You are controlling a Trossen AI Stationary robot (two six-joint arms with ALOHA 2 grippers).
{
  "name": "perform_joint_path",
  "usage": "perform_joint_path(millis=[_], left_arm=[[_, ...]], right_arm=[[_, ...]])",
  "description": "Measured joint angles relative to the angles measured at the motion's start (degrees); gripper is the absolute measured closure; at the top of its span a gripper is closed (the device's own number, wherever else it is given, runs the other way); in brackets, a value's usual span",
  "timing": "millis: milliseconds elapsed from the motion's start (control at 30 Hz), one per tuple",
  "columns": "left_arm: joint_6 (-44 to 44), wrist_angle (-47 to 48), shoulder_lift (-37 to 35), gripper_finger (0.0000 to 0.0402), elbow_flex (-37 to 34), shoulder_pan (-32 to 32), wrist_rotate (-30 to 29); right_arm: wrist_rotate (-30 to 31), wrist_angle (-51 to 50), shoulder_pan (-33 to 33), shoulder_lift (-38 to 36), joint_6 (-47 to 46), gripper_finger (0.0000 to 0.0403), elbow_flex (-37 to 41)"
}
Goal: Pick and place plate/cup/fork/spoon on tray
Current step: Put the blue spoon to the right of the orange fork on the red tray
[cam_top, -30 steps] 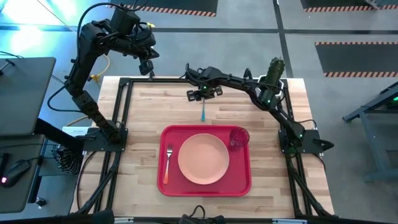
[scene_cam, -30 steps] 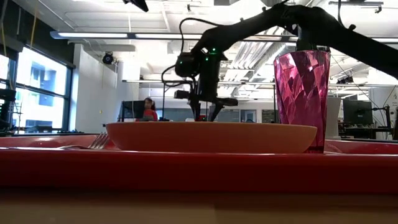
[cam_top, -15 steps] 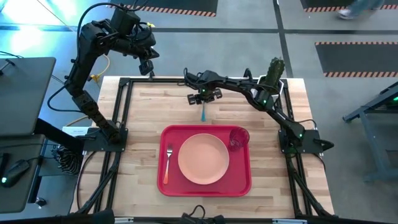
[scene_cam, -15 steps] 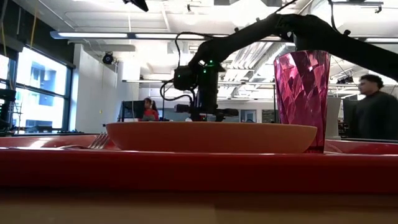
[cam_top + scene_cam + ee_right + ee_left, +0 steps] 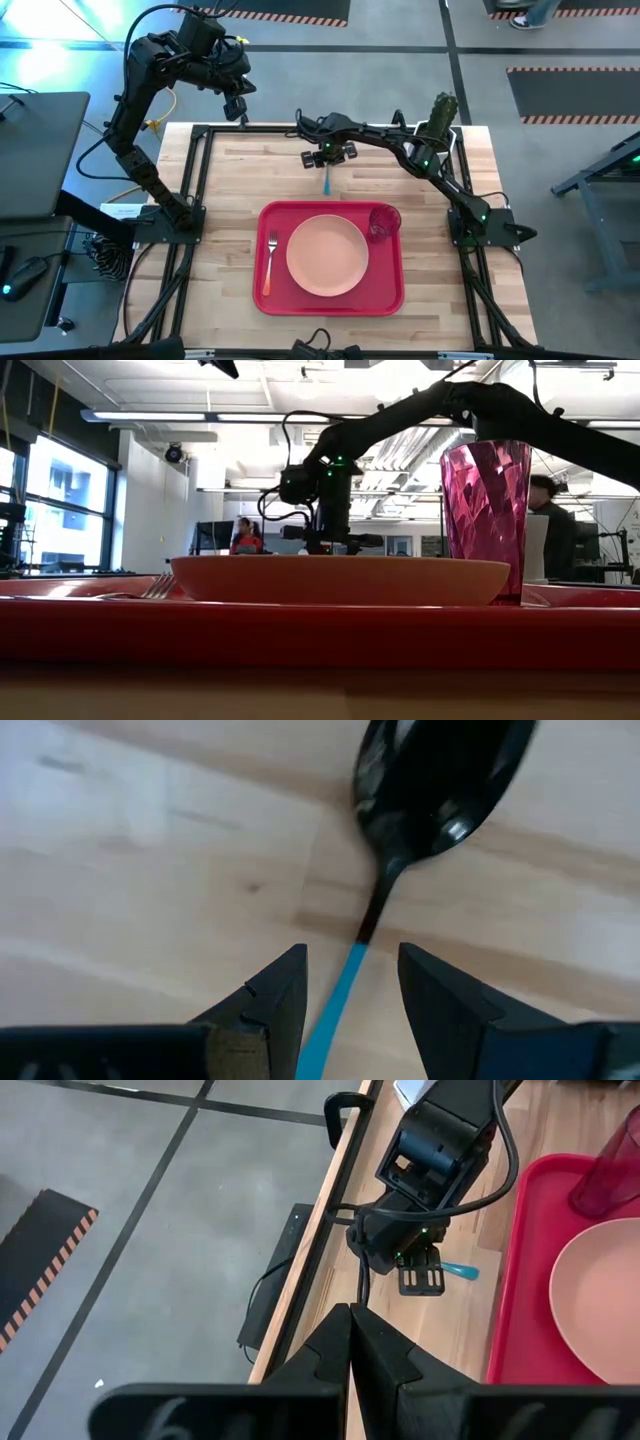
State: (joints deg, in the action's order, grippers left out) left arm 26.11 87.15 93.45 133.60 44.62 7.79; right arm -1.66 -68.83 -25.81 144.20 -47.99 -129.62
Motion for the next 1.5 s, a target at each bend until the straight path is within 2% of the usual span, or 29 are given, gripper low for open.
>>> perform_joint_path(millis=[367, 867, 1167, 1500], left_arm=[[0.0, 0.0, 0.0, 0.0401, 0.0, 0.0, 0.2], [0.0, 0.0, 0.0, 0.0401, 0.0, 0.0, 0.2], [0.0, 0.0, 0.0, 0.0401, 0.0, 0.0, 0.2], [0.0, 0.0, 0.0, 0.0401, 0.0, 0.0, 0.2]], right_arm=[[-9.6, -0.9, -3.3, 1.1, 0.6, 0.0254, 0.0], [-9.3, -0.8, -3.5, 1.1, -0.3, 0.0268, -0.1], [-7.8, -2.5, -4.5, 1.1, 0.7, 0.0316, -0.1], [-5.2, -3.3, -5.4, 1.1, 2.0, 0.0335, -0.2]])
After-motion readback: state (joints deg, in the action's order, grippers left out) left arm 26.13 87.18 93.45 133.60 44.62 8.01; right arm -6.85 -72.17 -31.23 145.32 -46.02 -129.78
